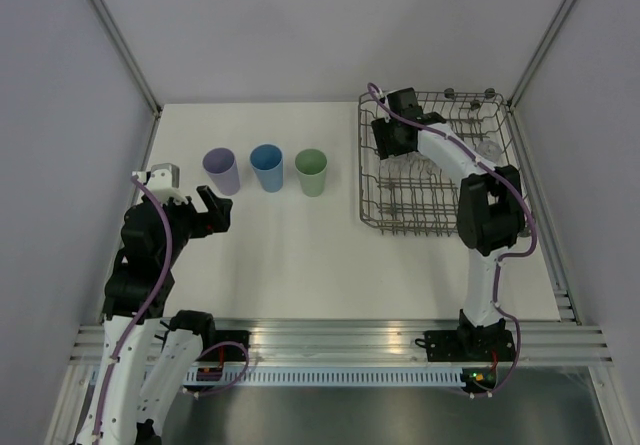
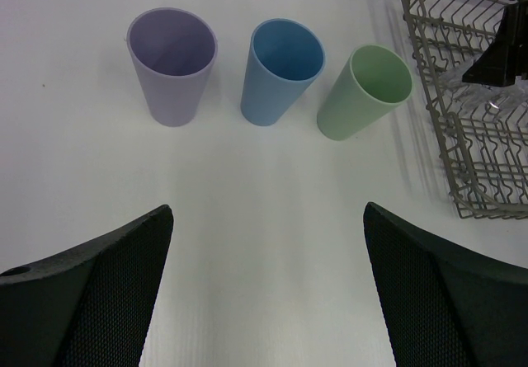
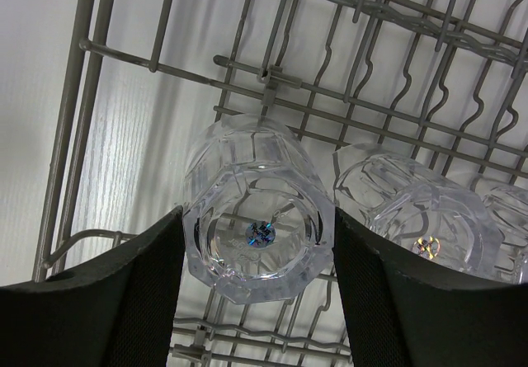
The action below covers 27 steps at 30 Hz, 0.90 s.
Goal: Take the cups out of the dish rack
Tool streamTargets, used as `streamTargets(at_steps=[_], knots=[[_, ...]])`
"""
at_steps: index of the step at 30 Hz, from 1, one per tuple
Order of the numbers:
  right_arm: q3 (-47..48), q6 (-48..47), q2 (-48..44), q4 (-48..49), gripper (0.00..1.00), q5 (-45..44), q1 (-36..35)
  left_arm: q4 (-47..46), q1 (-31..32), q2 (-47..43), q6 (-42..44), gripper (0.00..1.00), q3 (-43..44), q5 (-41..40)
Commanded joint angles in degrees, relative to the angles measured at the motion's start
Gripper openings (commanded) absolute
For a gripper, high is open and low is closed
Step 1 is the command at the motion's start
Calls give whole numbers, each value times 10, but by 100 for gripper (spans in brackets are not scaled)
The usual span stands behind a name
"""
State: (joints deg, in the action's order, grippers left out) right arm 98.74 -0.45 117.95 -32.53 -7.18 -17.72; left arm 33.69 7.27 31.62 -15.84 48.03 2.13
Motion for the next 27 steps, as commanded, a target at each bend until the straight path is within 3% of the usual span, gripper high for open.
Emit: streamTargets(at_steps=[1, 10, 18, 22, 26, 27], knots=[[27, 0, -55, -8, 42, 5, 1, -24, 2, 0, 0, 100, 0, 13], [27, 24, -140, -20, 38, 23, 1, -28, 2, 5, -5, 100, 3, 30], [-71, 81, -290, 52, 37, 145, 1, -45, 2, 34, -33, 100, 33, 118], [-133, 121, -380, 119, 36, 217, 1, -99, 3, 56, -80, 100, 41, 236], [-223, 183, -453, 196, 35, 306, 1, -217, 6, 96, -205, 100, 26, 385], [-238, 212, -480, 214, 35, 323, 1, -297, 8, 109, -235, 100, 9, 411]])
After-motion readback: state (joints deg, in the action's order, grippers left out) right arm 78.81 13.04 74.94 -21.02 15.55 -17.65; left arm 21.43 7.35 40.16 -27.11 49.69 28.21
